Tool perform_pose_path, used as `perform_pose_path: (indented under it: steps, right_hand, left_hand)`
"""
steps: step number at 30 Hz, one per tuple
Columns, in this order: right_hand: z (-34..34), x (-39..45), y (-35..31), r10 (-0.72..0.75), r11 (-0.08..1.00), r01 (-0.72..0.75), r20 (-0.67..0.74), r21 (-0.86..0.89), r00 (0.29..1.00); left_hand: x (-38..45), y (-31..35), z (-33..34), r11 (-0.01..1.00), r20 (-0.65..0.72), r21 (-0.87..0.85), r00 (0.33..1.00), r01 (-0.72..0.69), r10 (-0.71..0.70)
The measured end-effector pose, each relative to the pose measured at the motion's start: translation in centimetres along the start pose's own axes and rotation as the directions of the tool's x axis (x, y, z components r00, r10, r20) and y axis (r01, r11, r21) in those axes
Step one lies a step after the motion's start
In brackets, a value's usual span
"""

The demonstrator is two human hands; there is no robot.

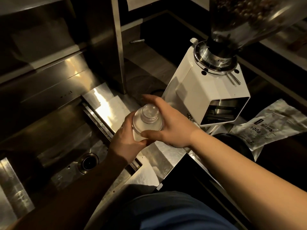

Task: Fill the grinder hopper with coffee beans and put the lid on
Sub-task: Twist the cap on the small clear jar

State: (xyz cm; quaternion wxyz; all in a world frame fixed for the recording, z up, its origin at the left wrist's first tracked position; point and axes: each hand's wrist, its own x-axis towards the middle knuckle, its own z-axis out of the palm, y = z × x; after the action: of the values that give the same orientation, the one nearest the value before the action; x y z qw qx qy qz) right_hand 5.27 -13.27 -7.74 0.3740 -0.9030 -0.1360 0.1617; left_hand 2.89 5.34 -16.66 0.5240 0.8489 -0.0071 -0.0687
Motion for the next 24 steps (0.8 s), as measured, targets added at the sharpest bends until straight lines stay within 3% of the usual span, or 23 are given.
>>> perform_pose_path:
  steps: [3, 8, 13, 16, 20, 24]
  right_hand:
    - [-0.6, -0.1, 0.7, -0.022, 1.000, 0.022, 0.024, -0.003, 0.999]
    - [1.5, 0.4, -1.2, 0.048, 0.974, -0.096, -0.228, -0.205, 0.972]
    - [0.3, -0.3, 0.8, -0.013, 0.996, 0.016, -0.032, 0.084, 0.999]
    - [0.3, -0.3, 0.9, -0.006, 0.998, 0.010, -0.062, 0.066, 0.998]
    - [1.7, 0.3, -1.1, 0.061, 0.978, -0.112, -0.268, -0.179, 0.962]
    - [0.4, 0.1, 0.1, -0.017, 0.999, 0.021, -0.113, 0.039, 0.993]
  left_hand:
    - [0.0, -0.1, 0.0, 1.000, -0.002, -0.004, 1.000, 0.005, -0.005]
    - [0.0, 0.1, 0.0, 1.000, -0.003, 0.005, 1.000, 0.004, -0.004]
    - [-0.1, 0.1, 0.0, 1.000, -0.009, 0.008, 1.000, -0.008, 0.008]
    - [-0.1, 0.0, 0.0, 1.000, -0.007, -0.002, 1.000, -0.005, 0.005]
    - [-0.1, -0.1, -0.1, 1.000, 0.011, -0.020, 1.000, 0.012, -0.012]
    - [0.0, 0.0, 0.0, 1.000, 0.005, -0.010, 1.000, -0.002, 0.002]
